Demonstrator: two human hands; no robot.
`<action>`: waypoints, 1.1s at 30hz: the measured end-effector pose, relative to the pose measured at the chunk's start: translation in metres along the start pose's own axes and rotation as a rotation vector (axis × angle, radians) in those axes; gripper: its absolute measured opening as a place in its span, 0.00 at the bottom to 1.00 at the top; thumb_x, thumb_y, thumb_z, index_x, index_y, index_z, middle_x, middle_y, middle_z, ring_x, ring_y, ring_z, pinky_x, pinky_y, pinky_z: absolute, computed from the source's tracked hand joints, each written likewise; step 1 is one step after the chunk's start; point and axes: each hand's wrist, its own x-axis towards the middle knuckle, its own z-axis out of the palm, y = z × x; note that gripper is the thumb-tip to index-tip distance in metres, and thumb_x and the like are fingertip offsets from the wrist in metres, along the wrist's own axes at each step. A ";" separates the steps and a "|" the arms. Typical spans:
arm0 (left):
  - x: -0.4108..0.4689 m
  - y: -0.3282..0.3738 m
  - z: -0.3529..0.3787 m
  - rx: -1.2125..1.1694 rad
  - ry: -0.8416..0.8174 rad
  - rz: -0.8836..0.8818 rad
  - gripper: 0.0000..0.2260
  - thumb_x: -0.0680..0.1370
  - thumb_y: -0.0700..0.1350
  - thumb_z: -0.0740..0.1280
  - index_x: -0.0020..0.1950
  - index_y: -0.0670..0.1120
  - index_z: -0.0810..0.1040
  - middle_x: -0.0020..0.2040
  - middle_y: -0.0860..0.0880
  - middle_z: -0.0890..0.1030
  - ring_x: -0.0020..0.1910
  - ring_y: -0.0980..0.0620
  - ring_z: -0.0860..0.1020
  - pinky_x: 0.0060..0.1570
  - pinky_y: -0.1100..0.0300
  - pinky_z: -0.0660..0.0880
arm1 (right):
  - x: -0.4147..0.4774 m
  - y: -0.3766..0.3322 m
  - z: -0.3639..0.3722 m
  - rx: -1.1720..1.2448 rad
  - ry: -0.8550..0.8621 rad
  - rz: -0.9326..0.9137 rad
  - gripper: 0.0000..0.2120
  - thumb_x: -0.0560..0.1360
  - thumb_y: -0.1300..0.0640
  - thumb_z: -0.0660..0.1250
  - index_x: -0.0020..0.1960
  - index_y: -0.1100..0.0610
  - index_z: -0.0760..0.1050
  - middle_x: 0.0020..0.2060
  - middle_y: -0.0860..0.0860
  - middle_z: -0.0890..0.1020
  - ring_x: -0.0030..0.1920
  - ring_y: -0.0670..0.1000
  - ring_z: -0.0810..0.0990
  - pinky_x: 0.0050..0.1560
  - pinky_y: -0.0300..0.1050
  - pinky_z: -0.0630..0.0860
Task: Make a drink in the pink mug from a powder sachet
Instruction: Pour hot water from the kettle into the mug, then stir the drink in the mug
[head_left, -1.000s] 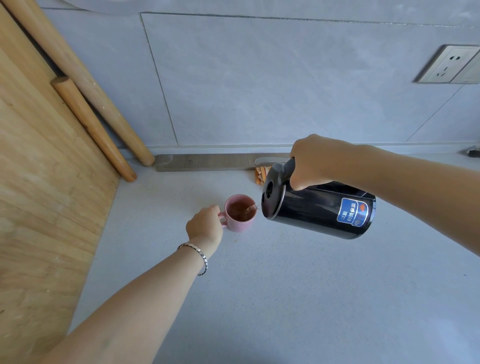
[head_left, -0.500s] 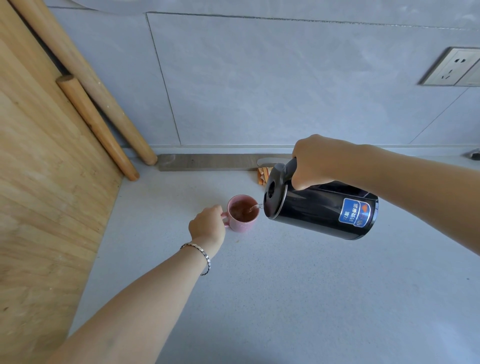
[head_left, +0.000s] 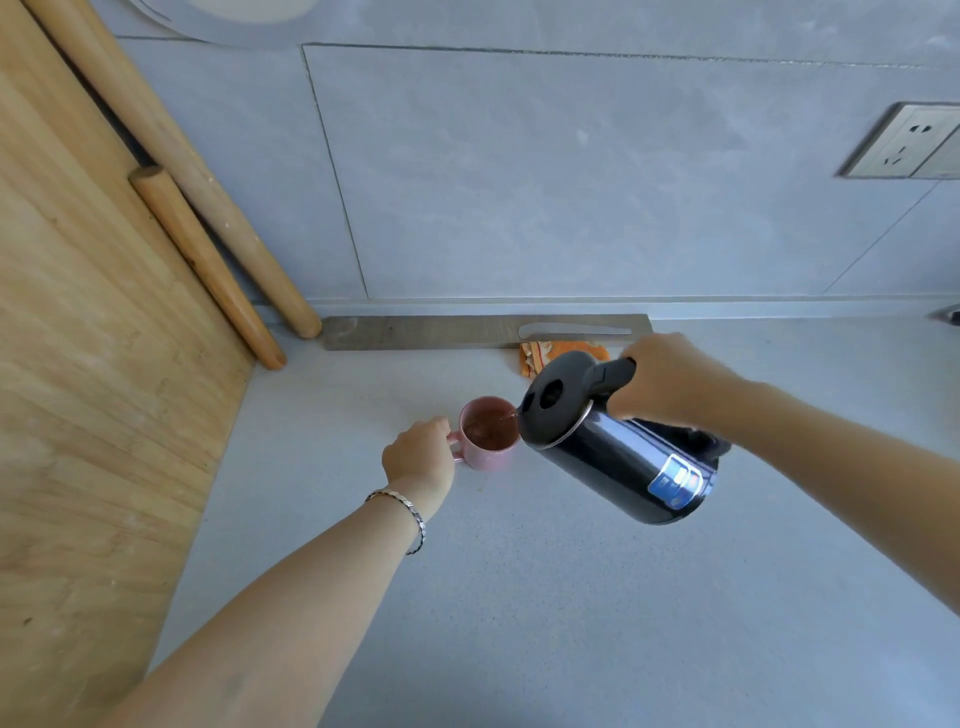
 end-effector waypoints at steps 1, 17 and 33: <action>0.000 0.000 -0.001 0.007 -0.006 -0.002 0.09 0.78 0.38 0.57 0.50 0.43 0.77 0.51 0.43 0.81 0.51 0.41 0.78 0.41 0.56 0.67 | -0.002 0.008 0.007 0.059 0.016 0.017 0.06 0.62 0.61 0.67 0.32 0.60 0.70 0.26 0.52 0.70 0.27 0.51 0.67 0.27 0.38 0.61; -0.006 0.017 -0.025 -0.228 -0.006 -0.096 0.14 0.77 0.39 0.59 0.61 0.43 0.74 0.61 0.42 0.78 0.59 0.40 0.76 0.54 0.52 0.73 | -0.038 0.053 0.103 1.129 0.456 0.515 0.09 0.68 0.69 0.62 0.33 0.59 0.65 0.28 0.54 0.69 0.30 0.52 0.67 0.15 0.28 0.63; 0.016 0.044 -0.029 -0.502 -0.004 -0.053 0.09 0.78 0.40 0.60 0.53 0.44 0.78 0.53 0.46 0.79 0.50 0.43 0.77 0.39 0.54 0.81 | -0.015 0.064 0.089 0.566 0.484 0.262 0.23 0.69 0.50 0.70 0.61 0.55 0.69 0.56 0.50 0.70 0.62 0.52 0.64 0.61 0.44 0.65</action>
